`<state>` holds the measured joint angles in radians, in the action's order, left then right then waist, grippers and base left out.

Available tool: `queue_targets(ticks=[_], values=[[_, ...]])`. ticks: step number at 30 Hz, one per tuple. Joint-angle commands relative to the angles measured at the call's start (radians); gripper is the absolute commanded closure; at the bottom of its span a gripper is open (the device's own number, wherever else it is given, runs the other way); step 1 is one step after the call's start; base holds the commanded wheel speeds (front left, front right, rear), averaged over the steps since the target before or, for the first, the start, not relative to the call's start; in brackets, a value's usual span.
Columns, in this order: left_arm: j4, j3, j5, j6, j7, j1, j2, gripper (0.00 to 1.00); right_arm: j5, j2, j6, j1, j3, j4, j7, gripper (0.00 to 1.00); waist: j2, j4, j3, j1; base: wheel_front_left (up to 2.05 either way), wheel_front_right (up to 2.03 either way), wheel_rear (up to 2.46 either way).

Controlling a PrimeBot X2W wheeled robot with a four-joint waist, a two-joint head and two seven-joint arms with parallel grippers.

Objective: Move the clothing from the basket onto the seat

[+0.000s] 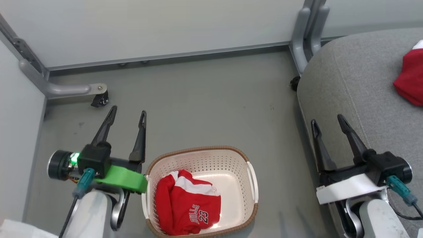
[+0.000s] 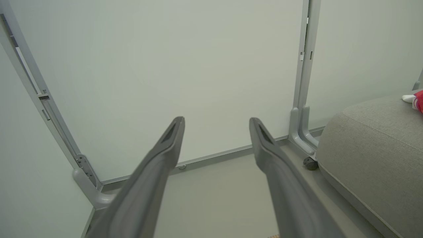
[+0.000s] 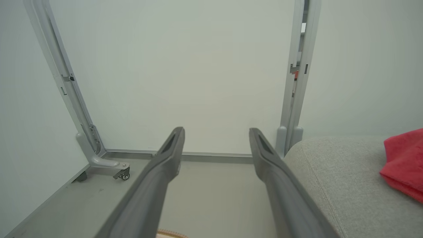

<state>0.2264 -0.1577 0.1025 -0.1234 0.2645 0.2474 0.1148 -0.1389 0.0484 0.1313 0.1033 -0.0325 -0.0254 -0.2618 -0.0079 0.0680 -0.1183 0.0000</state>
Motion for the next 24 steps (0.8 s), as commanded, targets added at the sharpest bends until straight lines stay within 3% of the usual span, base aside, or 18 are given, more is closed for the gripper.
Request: queue_targets(ticks=[1, 12, 24], values=[[0.026, -0.021, -0.013, -0.005, 0.0, 0.046, 0.015, 0.0, 0.008, 0.002, -0.001, 0.03, -0.002, 0.008, -0.003, 0.0, 0.0079, -0.052, -0.081, 0.0, 0.0, 0.0, 0.0], [0.277, -0.231, 0.006, -0.007, 0.0, 0.297, 0.079, 0.0, 0.008, 0.002, -0.001, 0.221, -0.041, 0.049, -0.003, 0.0, 0.0079, -0.164, -0.309, 0.0, 0.0, 0.0, 0.0], [0.591, -0.407, 0.043, -0.008, 0.0, 0.465, 0.123, 0.0, 0.013, 0.002, -0.001, 0.345, -0.064, 0.086, -0.003, 0.0, 0.0079, -0.208, -0.507, 0.0, 0.0, 0.0, 0.0]])
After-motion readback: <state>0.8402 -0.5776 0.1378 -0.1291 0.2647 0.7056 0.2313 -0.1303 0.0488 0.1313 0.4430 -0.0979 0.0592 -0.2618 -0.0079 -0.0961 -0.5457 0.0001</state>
